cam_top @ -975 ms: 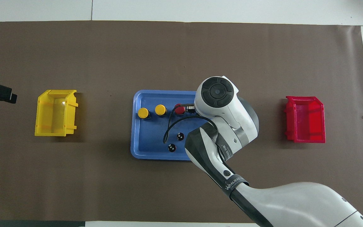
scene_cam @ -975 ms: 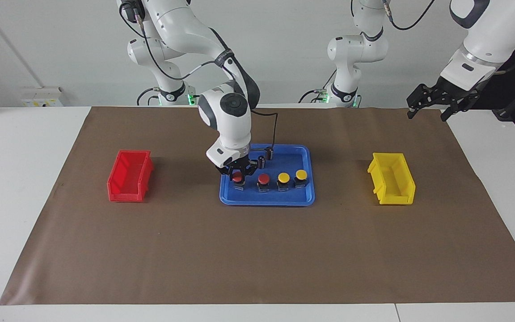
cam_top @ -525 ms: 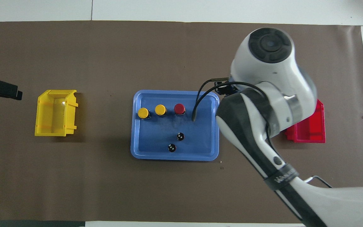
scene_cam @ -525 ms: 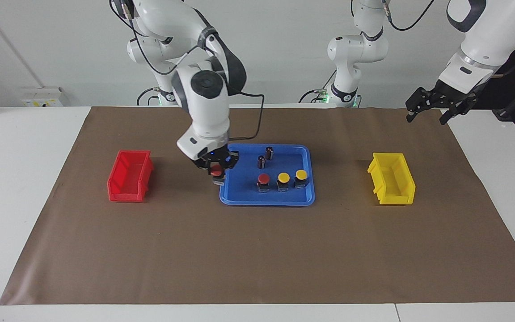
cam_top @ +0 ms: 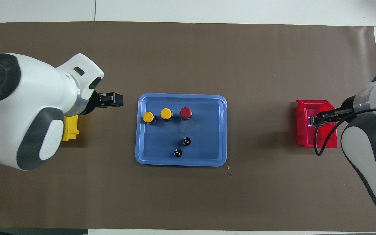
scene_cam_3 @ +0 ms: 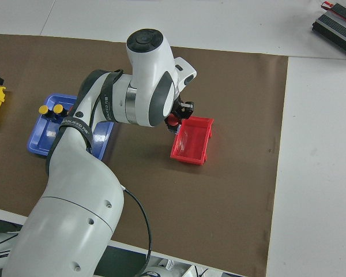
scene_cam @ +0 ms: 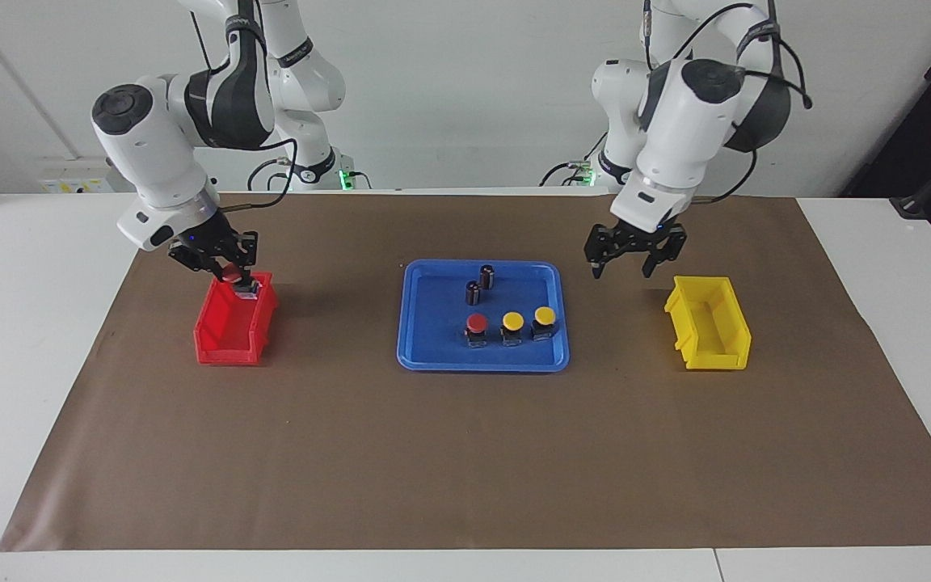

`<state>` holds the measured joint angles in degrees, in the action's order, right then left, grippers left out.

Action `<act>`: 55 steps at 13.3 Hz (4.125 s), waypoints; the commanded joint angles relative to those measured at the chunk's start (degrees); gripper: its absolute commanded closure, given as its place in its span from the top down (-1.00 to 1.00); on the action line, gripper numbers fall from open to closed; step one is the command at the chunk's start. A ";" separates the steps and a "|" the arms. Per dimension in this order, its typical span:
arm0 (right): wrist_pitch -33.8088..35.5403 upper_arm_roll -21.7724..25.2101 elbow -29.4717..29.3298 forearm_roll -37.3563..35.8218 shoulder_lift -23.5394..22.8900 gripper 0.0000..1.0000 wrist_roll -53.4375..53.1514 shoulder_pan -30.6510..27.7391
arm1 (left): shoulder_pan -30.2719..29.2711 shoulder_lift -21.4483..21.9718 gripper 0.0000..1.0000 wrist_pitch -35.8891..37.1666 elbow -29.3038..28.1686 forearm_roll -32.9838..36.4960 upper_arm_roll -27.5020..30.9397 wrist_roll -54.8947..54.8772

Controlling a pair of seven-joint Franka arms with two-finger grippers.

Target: Sort red and yellow buttons by color

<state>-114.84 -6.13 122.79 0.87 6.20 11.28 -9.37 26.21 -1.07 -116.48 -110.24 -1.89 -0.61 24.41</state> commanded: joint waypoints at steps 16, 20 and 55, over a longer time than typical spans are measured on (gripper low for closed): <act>-19.36 -0.73 16.69 -0.52 0.83 -0.56 8.50 -5.13 | 7.53 -12.02 0.59 -12.02 -3.05 -0.39 0.78 3.98; -17.88 -0.73 15.21 -0.70 0.48 0.27 9.02 -5.31 | 7.45 -12.02 -0.77 -12.02 -3.05 -0.57 0.78 4.33; -10.57 -1.25 -26.73 -8.17 -30.81 0.36 -58.74 38.73 | -23.93 1.43 -0.81 -8.67 -17.64 0.84 2.63 -37.60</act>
<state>-123.25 -7.13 92.98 -6.22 -26.54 -47.76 29.72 1.95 -0.95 -122.49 -125.62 -2.18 1.90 -13.07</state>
